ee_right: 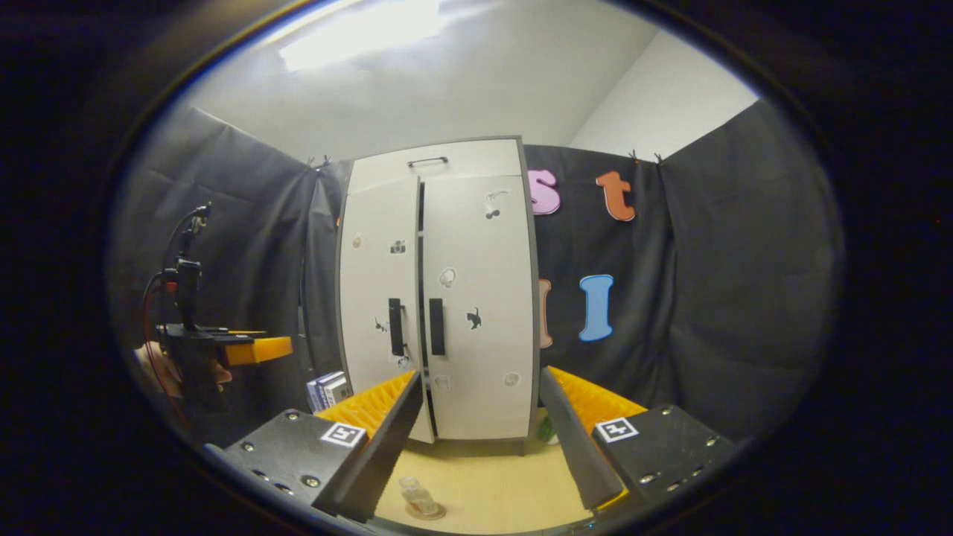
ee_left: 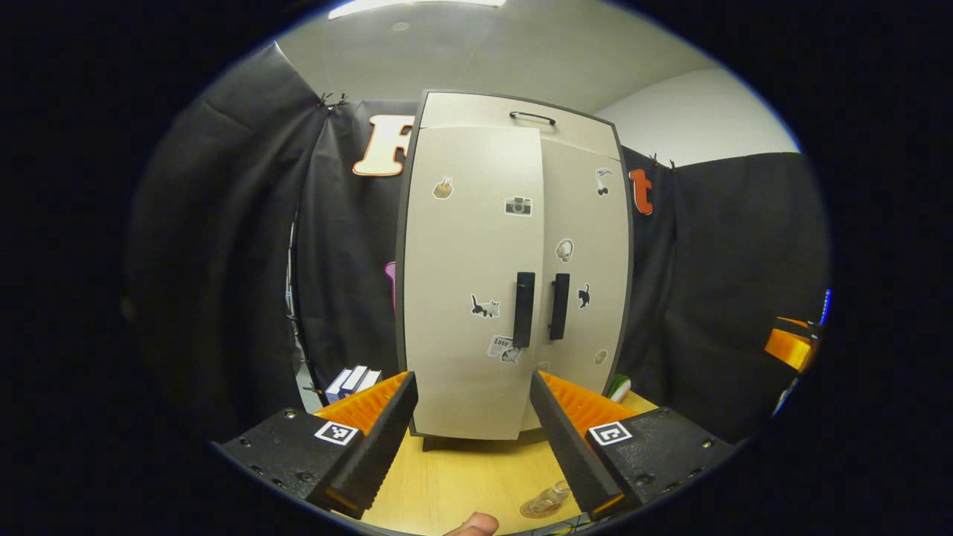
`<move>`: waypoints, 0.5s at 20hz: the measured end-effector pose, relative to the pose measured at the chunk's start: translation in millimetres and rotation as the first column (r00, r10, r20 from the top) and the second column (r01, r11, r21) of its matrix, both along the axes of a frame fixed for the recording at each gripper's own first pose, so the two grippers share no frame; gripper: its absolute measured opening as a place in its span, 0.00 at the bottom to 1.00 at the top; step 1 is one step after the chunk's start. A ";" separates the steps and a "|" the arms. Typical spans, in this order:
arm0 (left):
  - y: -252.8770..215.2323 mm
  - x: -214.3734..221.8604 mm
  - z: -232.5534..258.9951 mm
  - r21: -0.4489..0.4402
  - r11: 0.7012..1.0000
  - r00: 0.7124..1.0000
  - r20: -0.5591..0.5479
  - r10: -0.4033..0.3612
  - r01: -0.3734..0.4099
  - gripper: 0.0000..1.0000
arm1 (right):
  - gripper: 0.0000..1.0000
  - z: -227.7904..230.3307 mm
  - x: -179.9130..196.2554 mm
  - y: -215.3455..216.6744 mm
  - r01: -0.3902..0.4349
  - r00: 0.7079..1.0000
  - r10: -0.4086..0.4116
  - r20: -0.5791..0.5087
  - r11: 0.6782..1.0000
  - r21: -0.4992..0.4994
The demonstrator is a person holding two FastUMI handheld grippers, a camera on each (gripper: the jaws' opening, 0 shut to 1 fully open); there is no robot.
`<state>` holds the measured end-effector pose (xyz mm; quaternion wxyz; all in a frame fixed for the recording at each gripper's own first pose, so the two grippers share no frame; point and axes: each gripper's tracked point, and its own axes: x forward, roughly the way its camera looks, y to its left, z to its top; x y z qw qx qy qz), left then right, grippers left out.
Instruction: Grasp the bottle in the cabinet with the left hand and place it on the coaster, then close the right door with the right hand and the left door with the left hand.
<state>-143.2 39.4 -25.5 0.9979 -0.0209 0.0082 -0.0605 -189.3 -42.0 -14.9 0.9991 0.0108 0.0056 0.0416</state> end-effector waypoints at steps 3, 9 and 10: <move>-4.4 0.9 -3.6 0.008 1.000 1.000 0.002 -0.026 0.026 0.96 | 0.96 -1.0 -0.2 8.5 -0.016 1.000 0.016 -0.018 0.999 -0.030; -2.6 5.3 0.8 0.024 0.999 0.999 0.029 -0.032 0.031 0.96 | 0.96 3.8 5.5 22.2 -0.038 0.999 0.038 0.004 0.999 -0.034; -0.7 5.9 0.9 0.025 0.999 0.999 0.032 -0.028 0.027 0.96 | 0.96 5.6 8.0 26.0 -0.043 0.999 0.043 0.011 0.999 -0.027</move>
